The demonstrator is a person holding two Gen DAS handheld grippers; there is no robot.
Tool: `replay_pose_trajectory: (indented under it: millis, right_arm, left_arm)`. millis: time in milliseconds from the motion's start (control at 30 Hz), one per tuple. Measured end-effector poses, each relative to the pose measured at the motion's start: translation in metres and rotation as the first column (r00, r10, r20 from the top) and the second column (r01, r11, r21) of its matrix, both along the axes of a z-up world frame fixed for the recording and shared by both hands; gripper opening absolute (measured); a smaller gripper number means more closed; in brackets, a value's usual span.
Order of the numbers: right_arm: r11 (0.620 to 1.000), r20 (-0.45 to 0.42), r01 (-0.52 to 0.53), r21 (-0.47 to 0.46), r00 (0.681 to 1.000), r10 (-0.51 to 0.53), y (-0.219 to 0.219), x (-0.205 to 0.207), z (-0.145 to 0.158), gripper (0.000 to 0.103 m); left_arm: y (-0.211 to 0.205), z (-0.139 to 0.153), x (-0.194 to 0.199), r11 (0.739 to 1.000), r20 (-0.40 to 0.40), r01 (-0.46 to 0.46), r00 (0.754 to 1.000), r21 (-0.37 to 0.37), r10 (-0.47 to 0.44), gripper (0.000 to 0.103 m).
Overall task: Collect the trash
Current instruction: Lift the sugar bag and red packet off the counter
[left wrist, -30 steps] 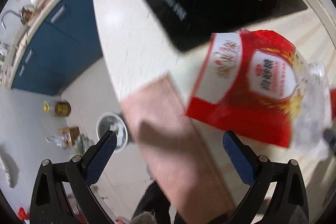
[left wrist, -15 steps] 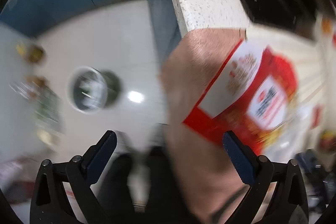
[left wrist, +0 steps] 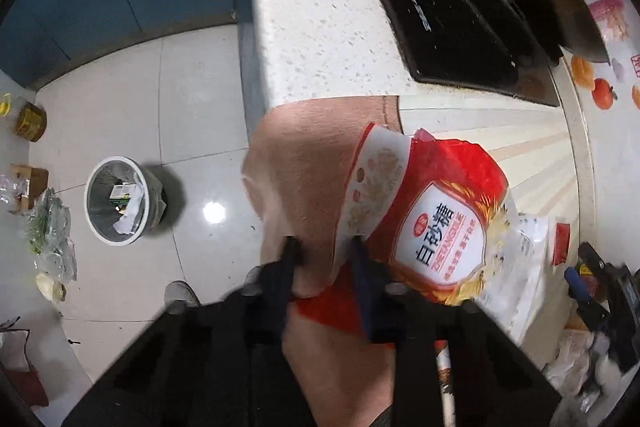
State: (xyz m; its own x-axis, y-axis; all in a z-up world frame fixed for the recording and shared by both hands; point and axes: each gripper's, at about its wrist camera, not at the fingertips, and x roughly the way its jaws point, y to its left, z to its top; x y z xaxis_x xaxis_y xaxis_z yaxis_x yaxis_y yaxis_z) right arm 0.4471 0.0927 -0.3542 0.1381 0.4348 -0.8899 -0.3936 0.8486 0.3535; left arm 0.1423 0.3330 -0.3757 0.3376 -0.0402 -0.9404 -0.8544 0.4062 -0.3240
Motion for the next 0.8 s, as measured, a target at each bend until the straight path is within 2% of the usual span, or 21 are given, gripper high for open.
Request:
replay_pose_trajectory:
  millis: [33, 200, 267, 333, 367, 400, 433, 500, 567, 633, 800]
  right_arm:
    - [1.0, 0.02, 0.022, -0.009, 1.0, -0.022, -0.004, 0.005, 0.0, 0.072]
    - [0.983, 0.172, 0.111, -0.149, 0.982, -0.084, -0.005, 0.026, -0.003, 0.075]
    - [0.964, 0.23, 0.125, -0.235, 0.971, -0.07, 0.0, 0.032, -0.008, 0.08]
    - [0.945, 0.233, 0.123, -0.303, 0.971, -0.051, -0.004, 0.042, -0.018, 0.081]
    - [0.932, 0.208, 0.107, -0.345, 0.977, -0.036, -0.002, 0.047, -0.028, 0.081]
    - [0.928, 0.185, 0.097, -0.36, 0.982, -0.031, -0.005, 0.05, -0.036, 0.082]
    - [0.941, 0.195, 0.107, -0.322, 0.98, -0.044, -0.011, 0.051, -0.036, 0.08]
    - [0.952, 0.194, 0.093, -0.292, 0.98, -0.036, -0.018, 0.049, -0.034, 0.072]
    - [0.96, 0.203, 0.068, -0.271, 0.979, -0.012, -0.022, 0.044, -0.029, 0.038]
    - [0.969, 0.188, 0.028, -0.246, 0.982, 0.019, -0.03, 0.038, -0.024, 0.023]
    - [0.99, 0.163, 0.013, -0.142, 0.987, 0.01, -0.054, 0.017, -0.009, 0.017]
  left_arm:
    - [-0.001, 0.003, -0.003, 1.0, -0.001, 0.0, 1.0, 0.004, 0.0, 0.001]
    - [-0.013, 0.025, -0.004, 0.998, -0.001, 0.038, 0.999, 0.055, -0.038, 0.001]
    - [-0.018, 0.031, 0.003, 0.994, -0.002, 0.069, 0.998, 0.088, -0.069, 0.001]
    - [-0.022, 0.035, 0.012, 0.989, -0.001, 0.098, 0.995, 0.113, -0.099, 0.001]
    - [-0.023, 0.035, 0.016, 0.987, 0.001, 0.106, 0.994, 0.119, -0.107, 0.001]
    - [-0.025, 0.037, 0.022, 0.985, 0.006, 0.118, 0.993, 0.126, -0.12, 0.001]
    - [-0.027, 0.04, 0.025, 0.983, 0.013, 0.125, 0.992, 0.131, -0.128, 0.001]
    - [-0.03, 0.045, 0.032, 0.98, 0.02, 0.138, 0.99, 0.145, -0.142, 0.001]
    - [-0.032, 0.053, 0.039, 0.975, 0.026, 0.15, 0.987, 0.162, -0.156, 0.001]
    - [-0.034, 0.061, 0.043, 0.968, 0.033, 0.17, 0.983, 0.183, -0.178, 0.001]
    - [-0.035, 0.082, 0.048, 0.955, 0.044, 0.181, 0.98, 0.236, -0.196, 0.001]
